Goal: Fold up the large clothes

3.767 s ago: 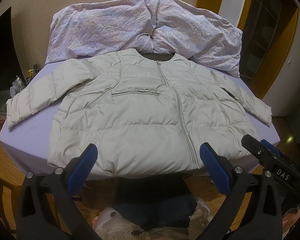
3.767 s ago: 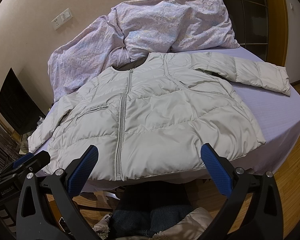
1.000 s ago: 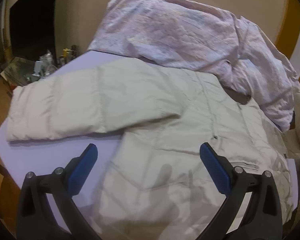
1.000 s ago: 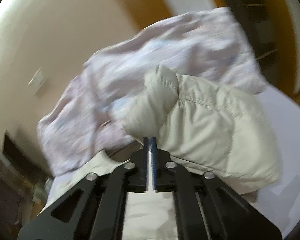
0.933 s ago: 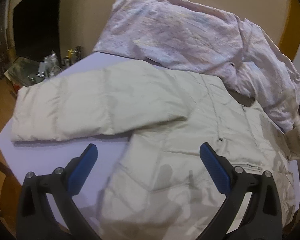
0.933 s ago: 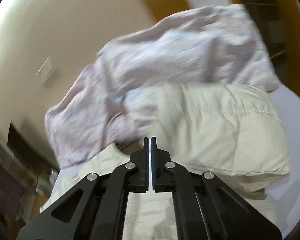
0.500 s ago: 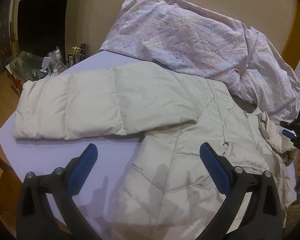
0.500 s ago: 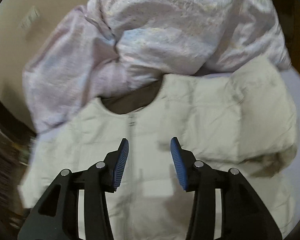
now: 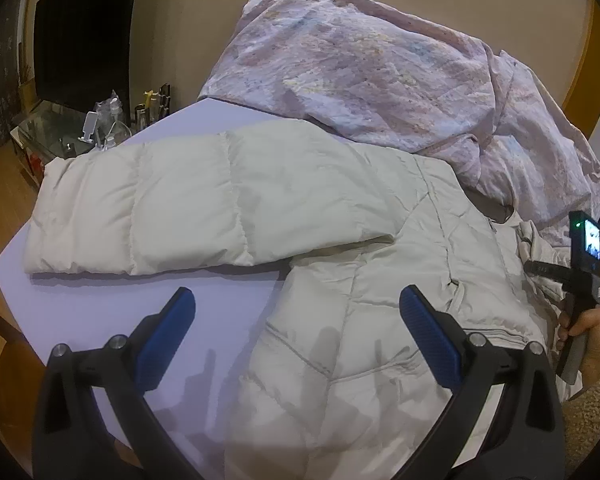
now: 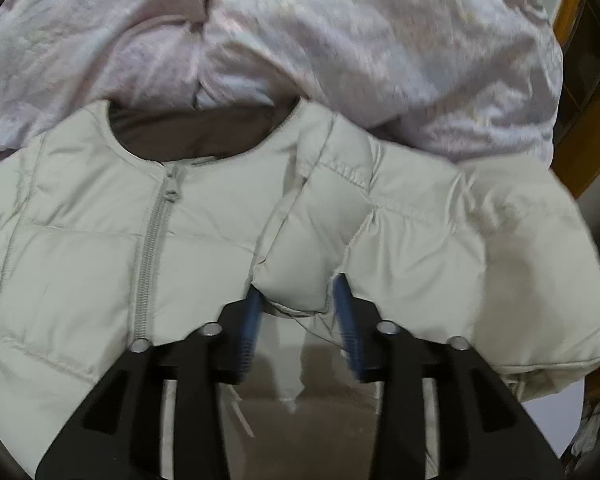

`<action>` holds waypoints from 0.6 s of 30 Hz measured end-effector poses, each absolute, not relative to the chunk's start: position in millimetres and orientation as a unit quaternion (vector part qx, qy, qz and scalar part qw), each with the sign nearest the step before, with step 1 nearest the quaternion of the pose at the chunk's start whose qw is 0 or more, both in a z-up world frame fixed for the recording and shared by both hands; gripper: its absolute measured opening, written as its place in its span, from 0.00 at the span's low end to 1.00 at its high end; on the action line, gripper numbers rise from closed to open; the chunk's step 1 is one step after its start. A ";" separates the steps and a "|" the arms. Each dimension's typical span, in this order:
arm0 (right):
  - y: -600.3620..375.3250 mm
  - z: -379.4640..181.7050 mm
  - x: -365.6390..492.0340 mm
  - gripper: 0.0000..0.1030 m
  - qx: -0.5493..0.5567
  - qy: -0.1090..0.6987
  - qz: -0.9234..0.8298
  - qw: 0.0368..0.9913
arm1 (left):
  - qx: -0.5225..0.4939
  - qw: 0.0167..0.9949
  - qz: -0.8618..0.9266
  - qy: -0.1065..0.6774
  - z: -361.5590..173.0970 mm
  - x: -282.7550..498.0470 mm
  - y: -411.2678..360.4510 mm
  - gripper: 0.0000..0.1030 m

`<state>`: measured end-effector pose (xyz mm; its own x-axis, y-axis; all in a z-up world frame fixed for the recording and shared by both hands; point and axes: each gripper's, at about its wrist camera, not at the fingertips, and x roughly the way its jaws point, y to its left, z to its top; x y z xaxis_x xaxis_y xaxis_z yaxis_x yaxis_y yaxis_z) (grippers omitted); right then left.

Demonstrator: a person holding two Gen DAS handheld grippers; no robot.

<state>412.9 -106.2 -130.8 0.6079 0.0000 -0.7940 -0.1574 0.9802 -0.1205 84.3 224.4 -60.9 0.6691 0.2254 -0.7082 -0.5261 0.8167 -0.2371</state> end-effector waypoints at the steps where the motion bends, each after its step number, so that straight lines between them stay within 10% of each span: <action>1: -108.8 -128.8 412.2 0.18 -0.082 0.433 0.042 0.897 | -0.217 0.887 0.213 0.347 -61.0 83.8 225.3 0.98; 18: -51.9 -130.5 383.5 0.22 0.012 0.493 0.243 0.836 | -0.260 0.871 0.232 0.346 -67.7 68.2 249.9 0.98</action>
<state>383.5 -51.9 -130.5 0.3965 0.4173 -0.8177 -0.3933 0.8821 0.2595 68.2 249.9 -67.7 0.6523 0.2241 -0.7241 -0.5840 0.7575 -0.2918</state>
